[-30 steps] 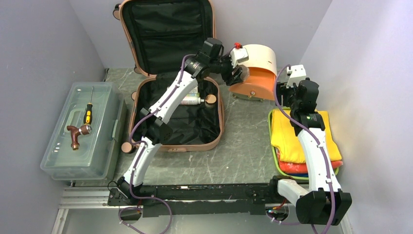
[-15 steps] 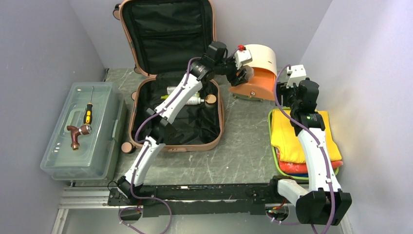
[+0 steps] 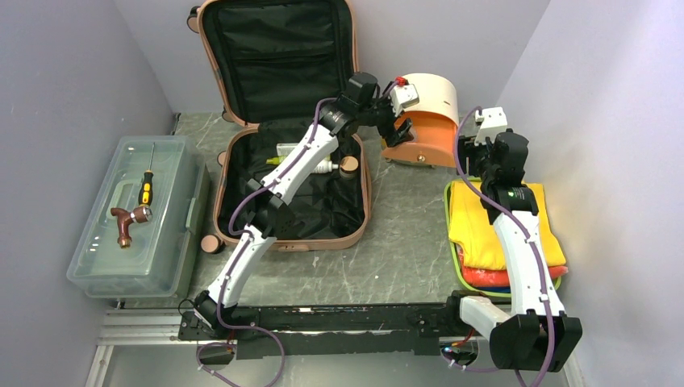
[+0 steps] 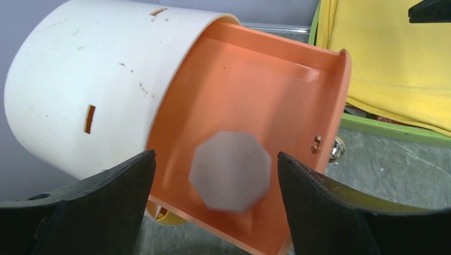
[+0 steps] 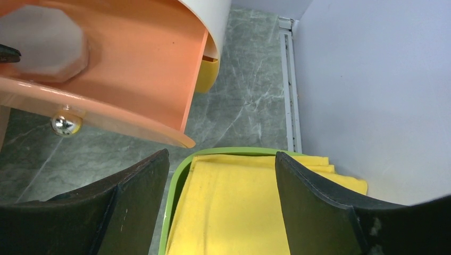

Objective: Open, take out, and arrange the luggage
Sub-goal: Place the makeup in the drawer, then pick up the makeup from the center of the board.

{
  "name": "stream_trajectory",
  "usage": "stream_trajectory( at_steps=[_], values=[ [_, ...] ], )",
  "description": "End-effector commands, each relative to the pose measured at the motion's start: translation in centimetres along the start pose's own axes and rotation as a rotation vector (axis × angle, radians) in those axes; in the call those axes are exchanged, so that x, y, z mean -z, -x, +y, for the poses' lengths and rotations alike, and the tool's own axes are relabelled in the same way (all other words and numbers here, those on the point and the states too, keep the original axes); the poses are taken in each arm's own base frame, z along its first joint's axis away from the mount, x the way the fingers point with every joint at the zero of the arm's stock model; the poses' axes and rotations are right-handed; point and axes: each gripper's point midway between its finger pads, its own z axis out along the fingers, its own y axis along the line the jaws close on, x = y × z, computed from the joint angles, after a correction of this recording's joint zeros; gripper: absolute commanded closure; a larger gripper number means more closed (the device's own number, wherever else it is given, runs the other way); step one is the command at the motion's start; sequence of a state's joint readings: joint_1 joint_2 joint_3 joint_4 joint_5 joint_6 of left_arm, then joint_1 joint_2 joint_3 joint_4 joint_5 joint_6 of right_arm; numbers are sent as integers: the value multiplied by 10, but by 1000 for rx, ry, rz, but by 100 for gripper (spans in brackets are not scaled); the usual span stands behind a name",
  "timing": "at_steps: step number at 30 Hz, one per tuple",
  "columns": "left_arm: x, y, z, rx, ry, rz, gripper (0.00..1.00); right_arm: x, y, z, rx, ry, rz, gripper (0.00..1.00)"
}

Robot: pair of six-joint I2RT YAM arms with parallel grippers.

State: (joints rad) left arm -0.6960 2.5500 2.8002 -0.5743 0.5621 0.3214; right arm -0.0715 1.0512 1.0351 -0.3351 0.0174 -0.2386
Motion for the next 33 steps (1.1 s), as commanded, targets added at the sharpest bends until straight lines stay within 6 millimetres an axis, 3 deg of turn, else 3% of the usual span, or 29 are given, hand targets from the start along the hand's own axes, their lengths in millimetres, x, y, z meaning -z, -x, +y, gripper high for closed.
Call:
stream_trajectory(
  at_steps=[1, 11, 25, 29, 33],
  values=[
    [9, 40, 4, -33, 35, -90, 8, 0, 14, -2, -15, -2, -48, 25],
    [19, 50, 16, -49, 112, -81, 1, -3, 11, -1, -19, 1, -36, 25],
    [92, 90, 54, -130, 419, -2, 1, -10, 5, 7, -22, 41, -12, 25],
    [111, 75, 68, -138, 530, 81, 1, -11, 4, 8, -26, 48, -13, 25],
    [116, 32, 69, -101, 500, 182, 0, -9, 5, 8, -27, 50, -17, 25]
  ],
)
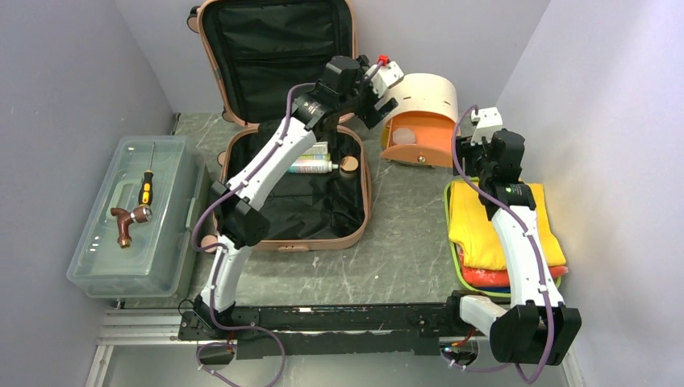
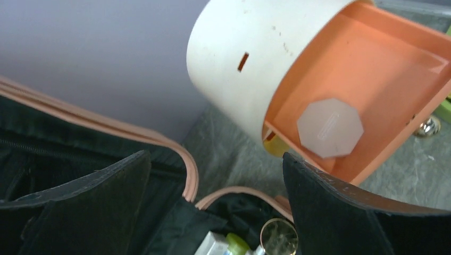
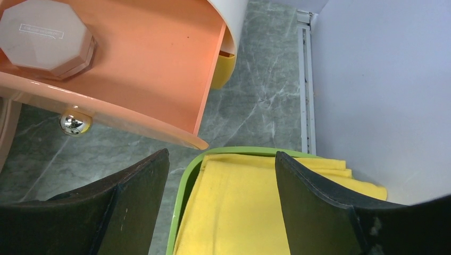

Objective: Open, take out, and arrange the luggage
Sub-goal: Pick up the makeup from the center of the board.

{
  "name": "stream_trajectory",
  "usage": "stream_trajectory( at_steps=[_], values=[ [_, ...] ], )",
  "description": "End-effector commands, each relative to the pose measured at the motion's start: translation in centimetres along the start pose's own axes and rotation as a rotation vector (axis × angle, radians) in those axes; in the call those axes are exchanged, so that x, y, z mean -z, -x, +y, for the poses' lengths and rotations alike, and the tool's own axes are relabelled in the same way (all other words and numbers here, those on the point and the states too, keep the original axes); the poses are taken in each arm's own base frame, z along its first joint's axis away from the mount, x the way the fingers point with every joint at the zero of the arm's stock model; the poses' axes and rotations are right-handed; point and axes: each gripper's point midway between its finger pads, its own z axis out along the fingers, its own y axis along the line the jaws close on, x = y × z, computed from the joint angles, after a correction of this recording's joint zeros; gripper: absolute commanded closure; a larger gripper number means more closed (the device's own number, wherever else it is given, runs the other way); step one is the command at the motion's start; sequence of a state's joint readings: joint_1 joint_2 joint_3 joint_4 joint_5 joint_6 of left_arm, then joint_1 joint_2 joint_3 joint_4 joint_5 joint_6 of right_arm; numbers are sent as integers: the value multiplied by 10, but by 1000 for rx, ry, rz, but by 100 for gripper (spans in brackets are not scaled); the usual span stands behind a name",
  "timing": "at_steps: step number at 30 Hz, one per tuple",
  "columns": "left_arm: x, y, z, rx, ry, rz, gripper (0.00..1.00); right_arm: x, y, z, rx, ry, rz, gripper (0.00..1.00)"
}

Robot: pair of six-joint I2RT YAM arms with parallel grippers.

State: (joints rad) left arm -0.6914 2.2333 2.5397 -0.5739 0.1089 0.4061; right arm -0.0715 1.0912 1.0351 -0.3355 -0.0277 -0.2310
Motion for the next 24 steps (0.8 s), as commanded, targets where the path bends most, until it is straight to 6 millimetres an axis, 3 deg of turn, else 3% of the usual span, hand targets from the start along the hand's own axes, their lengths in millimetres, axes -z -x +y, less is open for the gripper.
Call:
stream_trajectory(
  at_steps=[1, 8, 17, 24],
  values=[
    [12, -30, 18, 0, 35, 80, 1, 2, 14, -2, -18, -4, -46, 25],
    [11, -95, 25, 202, -115, 156, 1, 4, 14, -5, -27, -4, -49, 24],
    [-16, -164, -14, 279, -296, 234, 1, 6, 13, -9, -32, -15, -49, 24],
    [-36, -208, -28, 315, -316, 306, 1, 5, 12, -10, -30, -14, -45, 24]
  ],
)
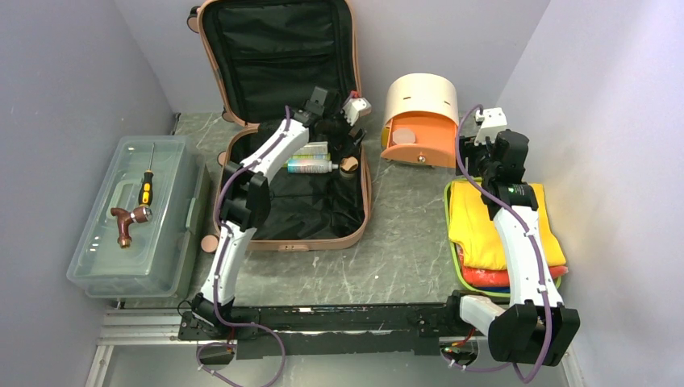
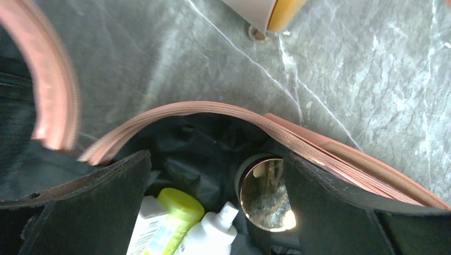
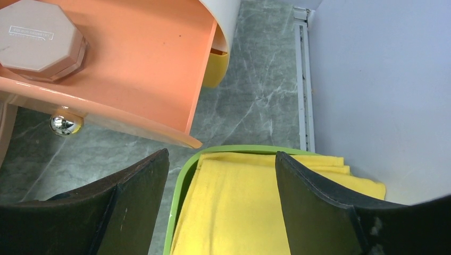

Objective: Open, take out, and arrange the luggage
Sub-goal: Pick up the makeup from the center of the board.

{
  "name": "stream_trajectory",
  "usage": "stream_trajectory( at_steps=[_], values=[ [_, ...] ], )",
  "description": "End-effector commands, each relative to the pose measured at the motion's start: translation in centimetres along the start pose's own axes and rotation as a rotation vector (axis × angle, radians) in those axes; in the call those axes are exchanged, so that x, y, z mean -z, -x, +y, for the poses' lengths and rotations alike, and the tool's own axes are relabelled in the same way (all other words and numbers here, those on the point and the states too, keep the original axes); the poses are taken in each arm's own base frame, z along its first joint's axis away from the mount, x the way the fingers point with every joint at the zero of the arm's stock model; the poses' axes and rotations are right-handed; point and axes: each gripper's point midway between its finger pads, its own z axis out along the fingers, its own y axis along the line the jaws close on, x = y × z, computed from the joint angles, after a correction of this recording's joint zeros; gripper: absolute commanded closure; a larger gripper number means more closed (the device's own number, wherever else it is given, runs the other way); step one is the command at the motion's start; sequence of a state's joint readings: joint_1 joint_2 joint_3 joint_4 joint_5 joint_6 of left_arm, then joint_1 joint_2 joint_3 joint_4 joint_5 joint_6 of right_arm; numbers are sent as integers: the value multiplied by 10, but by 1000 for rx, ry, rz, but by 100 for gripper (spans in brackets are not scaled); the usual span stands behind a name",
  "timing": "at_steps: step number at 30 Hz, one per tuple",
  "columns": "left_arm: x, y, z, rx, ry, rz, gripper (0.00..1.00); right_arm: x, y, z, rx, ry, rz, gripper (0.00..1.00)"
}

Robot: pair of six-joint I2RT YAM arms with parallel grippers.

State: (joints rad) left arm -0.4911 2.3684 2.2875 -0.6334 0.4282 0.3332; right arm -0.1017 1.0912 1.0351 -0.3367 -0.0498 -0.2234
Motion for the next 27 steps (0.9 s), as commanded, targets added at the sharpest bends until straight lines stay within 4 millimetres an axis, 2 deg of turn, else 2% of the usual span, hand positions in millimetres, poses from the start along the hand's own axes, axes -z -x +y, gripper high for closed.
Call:
stream_trajectory(
  at_steps=[1, 8, 11, 13, 16, 19, 21, 23, 24, 26, 27],
  values=[
    [-12, -5, -8, 29, -49, -4, 1, 5, 14, -3, -10, -7, -47, 24],
    [-22, -26, -20, 53, -92, 47, 1, 3, 12, -2, -9, 0, -39, 24],
    [-8, -13, -14, 66, -52, 23, 1, 5, 18, 4, 8, 33, -48, 24],
    [10, 4, -1, 85, -7, -21, 1, 8, 29, 18, 63, 111, -65, 23],
    [53, 35, 25, 134, 68, -100, 1, 20, 51, 59, 174, 325, -109, 23],
    [106, 48, 52, 187, 126, -160, 0, 24, 75, 101, 309, 443, -110, 22],
    [147, 38, 74, 223, 179, -184, 1, 24, 89, 132, 369, 534, -96, 22],
    [183, 20, 86, 244, 234, -190, 0, 18, 101, 154, 375, 616, -75, 21],
    [209, 16, 89, 238, 274, -203, 0, 14, 105, 166, 382, 662, -59, 21],
    [240, -13, 92, 249, 323, -180, 1, 6, 106, 193, 437, 752, -17, 20],
    [254, -30, 89, 262, 342, -163, 1, 2, 103, 208, 475, 798, 5, 16]
  ],
)
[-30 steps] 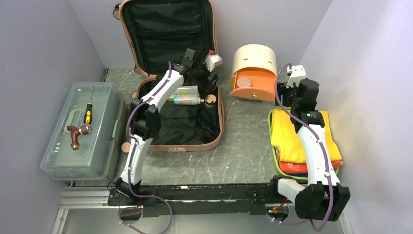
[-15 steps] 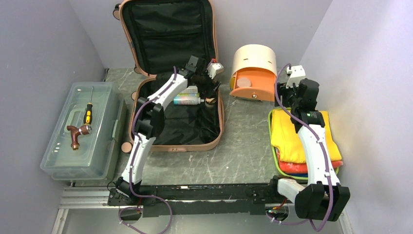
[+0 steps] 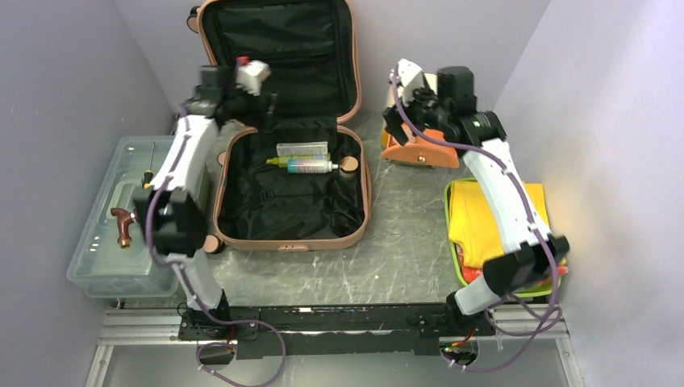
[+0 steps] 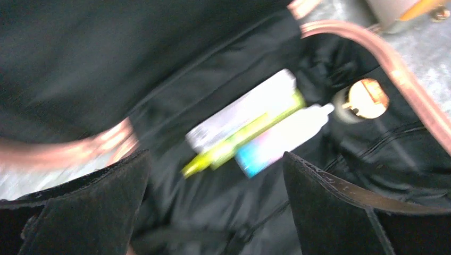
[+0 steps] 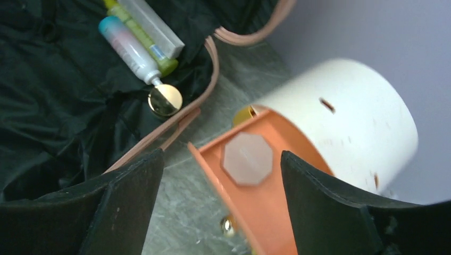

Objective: Open, take out, and arrange the luggage
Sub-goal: Pick up the makeup from the center of the board.

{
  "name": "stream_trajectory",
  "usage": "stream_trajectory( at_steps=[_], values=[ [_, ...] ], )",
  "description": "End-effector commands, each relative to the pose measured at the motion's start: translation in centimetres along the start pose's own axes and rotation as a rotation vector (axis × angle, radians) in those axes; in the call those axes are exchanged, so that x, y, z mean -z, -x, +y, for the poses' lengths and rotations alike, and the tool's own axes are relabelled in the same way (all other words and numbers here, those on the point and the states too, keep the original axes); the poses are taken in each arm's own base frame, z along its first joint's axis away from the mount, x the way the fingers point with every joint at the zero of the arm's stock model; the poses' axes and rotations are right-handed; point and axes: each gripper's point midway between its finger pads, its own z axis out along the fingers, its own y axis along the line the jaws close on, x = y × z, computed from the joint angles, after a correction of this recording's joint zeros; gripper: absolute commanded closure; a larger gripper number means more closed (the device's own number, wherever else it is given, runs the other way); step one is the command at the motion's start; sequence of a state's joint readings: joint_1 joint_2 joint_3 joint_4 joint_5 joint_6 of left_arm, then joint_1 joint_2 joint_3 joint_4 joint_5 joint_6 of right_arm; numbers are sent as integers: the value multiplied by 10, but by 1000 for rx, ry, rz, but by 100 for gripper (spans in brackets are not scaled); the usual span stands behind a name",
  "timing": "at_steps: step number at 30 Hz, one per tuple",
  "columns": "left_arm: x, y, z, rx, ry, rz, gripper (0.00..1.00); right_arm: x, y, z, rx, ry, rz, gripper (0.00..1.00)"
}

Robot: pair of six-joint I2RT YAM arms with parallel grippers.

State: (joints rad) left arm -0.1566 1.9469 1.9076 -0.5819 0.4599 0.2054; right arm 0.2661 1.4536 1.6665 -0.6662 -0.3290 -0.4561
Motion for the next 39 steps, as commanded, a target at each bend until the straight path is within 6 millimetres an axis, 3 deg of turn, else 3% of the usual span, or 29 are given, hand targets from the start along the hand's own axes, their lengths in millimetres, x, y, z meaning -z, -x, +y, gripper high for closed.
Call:
stream_trajectory(
  at_steps=[1, 3, 7, 11, 15, 19, 25, 33, 39],
  values=[
    [86, -11, 16, 6, 77, -59, 0, -42, -11, 47, 99, 268, 143, 11],
    [115, -43, 20, 36, 77, -32, 1, -66, -18, 65, 178, 362, 203, 5],
    [160, -98, 2, 82, -8, -13, 1, -122, -45, 93, 264, 481, 325, 3],
    [190, -131, -16, 92, -52, -11, 1, -162, -64, 107, 326, 491, 383, 1],
    [203, -144, -38, 106, -120, -41, 0, -190, -89, 104, 347, 456, 433, 0],
    [204, -151, -56, 111, -199, -64, 1, -204, -114, 101, 344, 436, 489, 0],
    [203, -151, -60, 128, -247, -70, 1, -217, -134, 95, 303, 404, 527, 0],
    [200, -156, -62, 182, -328, -63, 1, -211, -158, 112, 264, 532, 559, 1],
    [199, -157, -62, 210, -367, -70, 1, -212, -156, 120, 252, 571, 529, 7]
  ],
)
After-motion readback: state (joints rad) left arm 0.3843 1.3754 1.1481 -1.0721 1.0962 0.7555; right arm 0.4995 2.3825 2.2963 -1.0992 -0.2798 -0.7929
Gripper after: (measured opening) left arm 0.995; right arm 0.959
